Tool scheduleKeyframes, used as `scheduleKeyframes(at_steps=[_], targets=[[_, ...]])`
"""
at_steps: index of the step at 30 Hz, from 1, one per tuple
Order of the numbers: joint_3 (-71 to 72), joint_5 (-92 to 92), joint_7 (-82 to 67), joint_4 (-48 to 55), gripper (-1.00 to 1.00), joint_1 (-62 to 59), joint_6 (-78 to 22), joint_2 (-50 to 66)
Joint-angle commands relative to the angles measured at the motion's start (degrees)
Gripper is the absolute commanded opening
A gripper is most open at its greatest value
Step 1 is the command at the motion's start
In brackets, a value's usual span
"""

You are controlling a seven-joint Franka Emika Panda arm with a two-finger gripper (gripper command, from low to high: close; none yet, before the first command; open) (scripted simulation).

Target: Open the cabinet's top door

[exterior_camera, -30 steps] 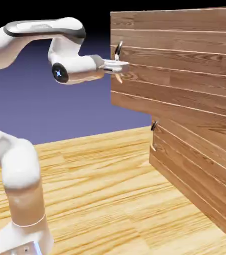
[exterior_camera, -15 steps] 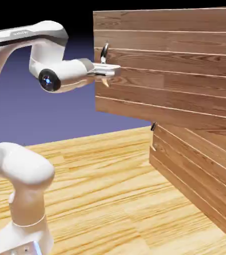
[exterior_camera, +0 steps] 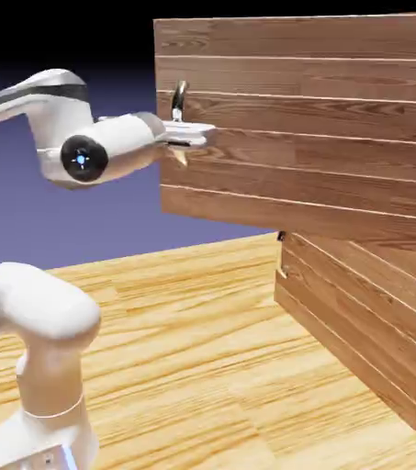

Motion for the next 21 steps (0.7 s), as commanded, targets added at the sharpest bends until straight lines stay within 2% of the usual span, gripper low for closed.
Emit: scheduleKeyframes(at_steps=[1,12,21], targets=[[-1.2,-2.0,1.2,-0.5,-1.00,-1.3,-2.6,-1.6],[-21.2,-22.6,7.1,0.8,-1.00,-12.7,-29.8,-12.0],[-39.5,-36.7,7.8,12.5,-1.00,-12.2,-51.7,-11.2]])
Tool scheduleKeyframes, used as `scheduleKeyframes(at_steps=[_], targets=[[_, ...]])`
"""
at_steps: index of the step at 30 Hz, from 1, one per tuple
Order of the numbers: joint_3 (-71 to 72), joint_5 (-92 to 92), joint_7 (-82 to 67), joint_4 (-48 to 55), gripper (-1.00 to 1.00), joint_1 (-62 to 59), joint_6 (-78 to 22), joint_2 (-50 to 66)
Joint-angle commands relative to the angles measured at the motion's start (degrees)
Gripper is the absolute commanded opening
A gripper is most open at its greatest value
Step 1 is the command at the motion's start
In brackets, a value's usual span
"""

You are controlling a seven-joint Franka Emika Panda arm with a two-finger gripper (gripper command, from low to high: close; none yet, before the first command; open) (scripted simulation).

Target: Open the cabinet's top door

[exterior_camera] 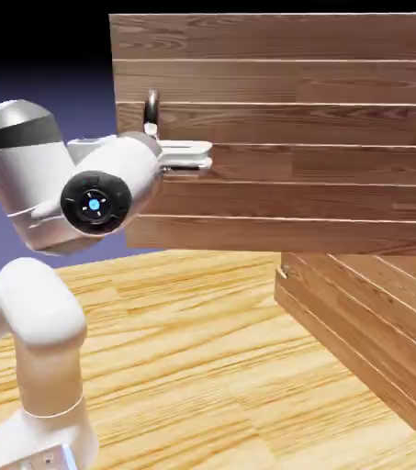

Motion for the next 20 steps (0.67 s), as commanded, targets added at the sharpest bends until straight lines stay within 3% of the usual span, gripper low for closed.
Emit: scheduleKeyframes(at_steps=[1,20], targets=[[-1.8,-1.3,0.1,2.0,-1.00,0.9,-2.6,0.4],[-17.6,-11.7,4.3,40.7,-1.00,26.1,-36.8,4.8]])
